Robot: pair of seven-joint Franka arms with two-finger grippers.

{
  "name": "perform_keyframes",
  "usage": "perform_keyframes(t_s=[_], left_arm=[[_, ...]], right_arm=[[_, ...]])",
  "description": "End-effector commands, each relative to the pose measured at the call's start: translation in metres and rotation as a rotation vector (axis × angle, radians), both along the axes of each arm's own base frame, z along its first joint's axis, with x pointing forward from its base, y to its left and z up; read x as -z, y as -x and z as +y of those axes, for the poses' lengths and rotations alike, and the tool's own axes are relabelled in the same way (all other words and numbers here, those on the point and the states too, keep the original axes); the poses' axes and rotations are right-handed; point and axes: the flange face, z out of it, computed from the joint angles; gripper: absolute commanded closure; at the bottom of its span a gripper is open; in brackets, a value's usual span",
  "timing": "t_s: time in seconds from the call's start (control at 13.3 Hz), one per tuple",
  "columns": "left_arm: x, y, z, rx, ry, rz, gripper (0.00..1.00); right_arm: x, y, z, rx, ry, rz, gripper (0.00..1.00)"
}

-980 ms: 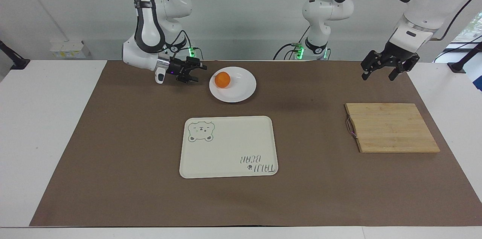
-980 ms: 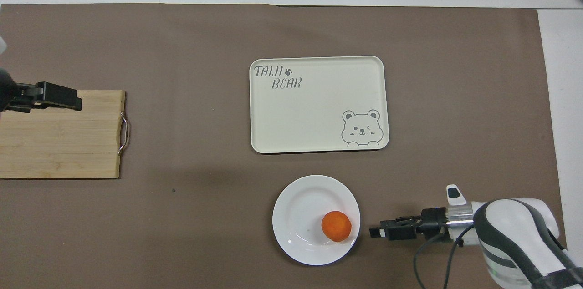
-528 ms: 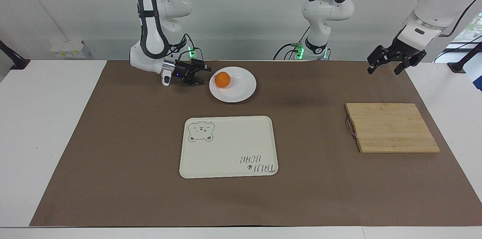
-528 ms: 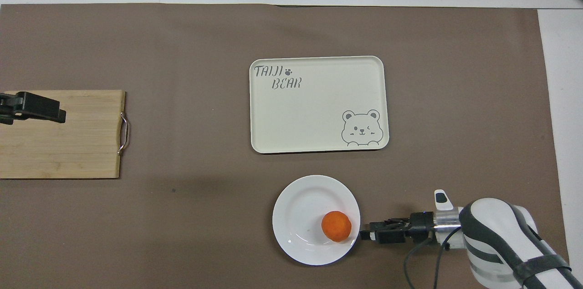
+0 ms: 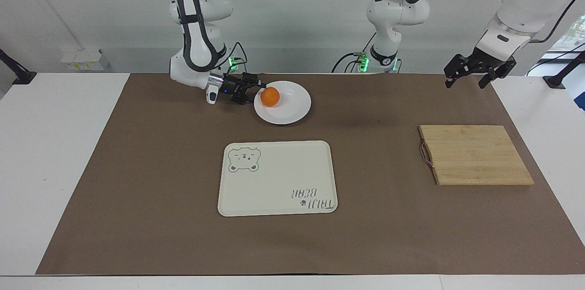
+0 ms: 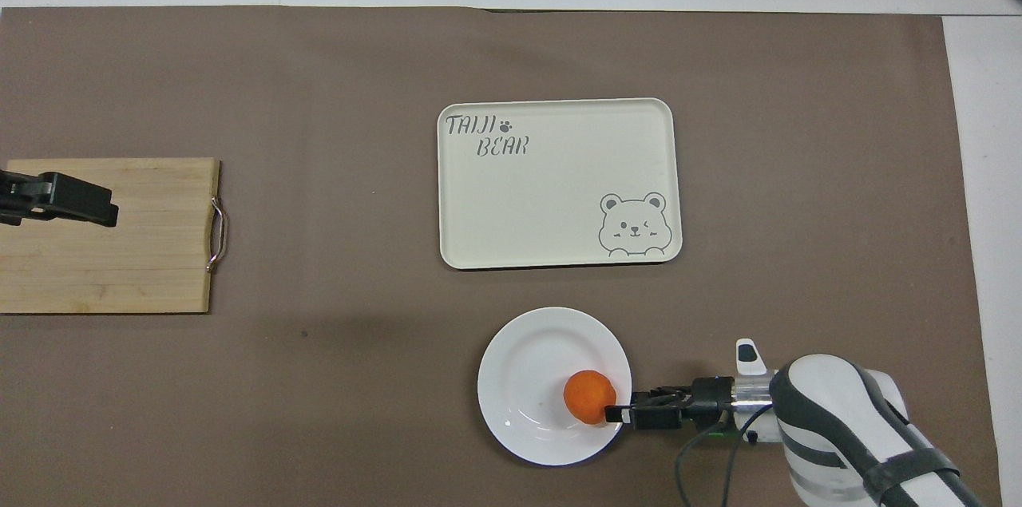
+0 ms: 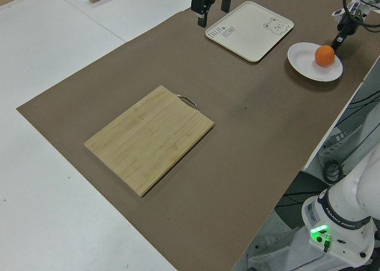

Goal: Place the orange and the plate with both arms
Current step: 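Grip the plate rim with the right gripper, then slide the plate with the right gripper onto the cream tray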

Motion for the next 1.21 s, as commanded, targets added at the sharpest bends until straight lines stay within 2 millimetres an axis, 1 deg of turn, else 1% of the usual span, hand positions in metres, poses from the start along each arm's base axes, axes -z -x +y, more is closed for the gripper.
perform_keyframes(t_s=[0.0,0.08,0.15,0.23,0.38,0.45,0.53,0.68,0.75,0.83,1.13], left_arm=[[-0.007,0.007,0.001,0.003,-0.022,-0.005,0.0],[-0.006,0.007,0.002,0.001,-0.022,-0.003,0.0],[-0.006,0.007,0.004,-0.003,-0.022,-0.003,0.0],[-0.007,0.007,0.005,-0.005,-0.022,-0.005,0.0],[-0.007,0.007,0.006,-0.007,-0.022,-0.005,0.0],[-0.007,0.007,0.006,-0.006,-0.022,-0.005,0.0],[-0.005,0.007,0.005,-0.008,-0.022,-0.002,0.0],[-0.006,0.007,0.006,-0.008,-0.022,-0.003,0.0],[-0.007,0.007,0.006,-0.008,-0.022,-0.005,0.0],[-0.006,0.007,0.006,-0.008,-0.022,-0.003,0.0],[-0.006,0.007,0.006,-0.008,-0.022,-0.003,0.0]], right_arm=[[0.011,0.019,-0.006,0.018,0.008,-0.019,0.04],[0.021,0.023,-0.006,0.017,0.002,-0.032,0.2],[0.032,0.027,-0.008,0.025,-0.006,-0.051,0.28],[0.038,0.028,-0.007,0.037,-0.01,-0.051,0.37],[0.038,0.029,0.001,0.038,-0.018,-0.047,0.48],[0.038,0.029,0.002,0.039,-0.018,-0.044,0.54],[0.038,0.029,0.002,0.041,-0.018,-0.042,0.62],[0.037,0.028,0.002,0.047,-0.019,-0.036,0.71],[0.037,0.027,0.003,0.048,-0.021,-0.036,0.83],[0.037,0.028,0.003,0.053,-0.024,-0.022,1.0],[0.033,0.021,0.006,0.057,-0.039,-0.028,1.0]])
